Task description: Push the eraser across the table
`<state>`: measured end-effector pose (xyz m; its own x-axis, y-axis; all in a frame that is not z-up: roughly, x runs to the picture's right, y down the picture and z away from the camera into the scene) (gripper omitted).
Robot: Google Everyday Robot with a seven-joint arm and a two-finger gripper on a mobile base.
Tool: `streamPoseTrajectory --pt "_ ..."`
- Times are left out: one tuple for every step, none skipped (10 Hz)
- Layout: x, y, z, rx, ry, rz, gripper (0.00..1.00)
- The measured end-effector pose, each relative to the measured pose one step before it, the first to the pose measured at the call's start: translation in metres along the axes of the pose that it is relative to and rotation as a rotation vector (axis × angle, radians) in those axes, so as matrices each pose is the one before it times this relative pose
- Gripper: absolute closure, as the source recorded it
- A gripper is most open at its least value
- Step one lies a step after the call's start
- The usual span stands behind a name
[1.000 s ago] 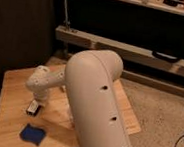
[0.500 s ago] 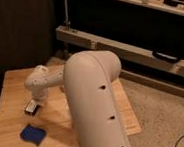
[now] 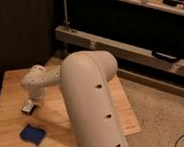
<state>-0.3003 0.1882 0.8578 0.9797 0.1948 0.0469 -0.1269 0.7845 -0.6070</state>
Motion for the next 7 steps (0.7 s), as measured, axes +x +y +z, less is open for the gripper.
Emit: streamPoseTrajectory --pt "-0.00018 -0.00060 -0.00084 0.00018 -0.00477 0.00214 1.00" --pt "0.00231 -0.00116 -0.00087 0.00017 0.00189 0.00391 1.00" --pt "-0.00045 0.00098 0.00019 -0.00007 0.00470 -0.00345 1.00" --pt "-0.00054 -0.00129 -0.00040 0.00078 -0.00232 -0.00090 1.00" --pt "-0.00346 0.00064 -0.00048 -0.00088 -0.00429 -0.01251 1.00" --pt "-0.01794 0.00102 -0.00218 -0.00104 -0.02437 -0.02419 1.00" --pt "-0.01443 -0.00051 -0.00026 -0.00239 -0.01350 -0.01362 1.00"
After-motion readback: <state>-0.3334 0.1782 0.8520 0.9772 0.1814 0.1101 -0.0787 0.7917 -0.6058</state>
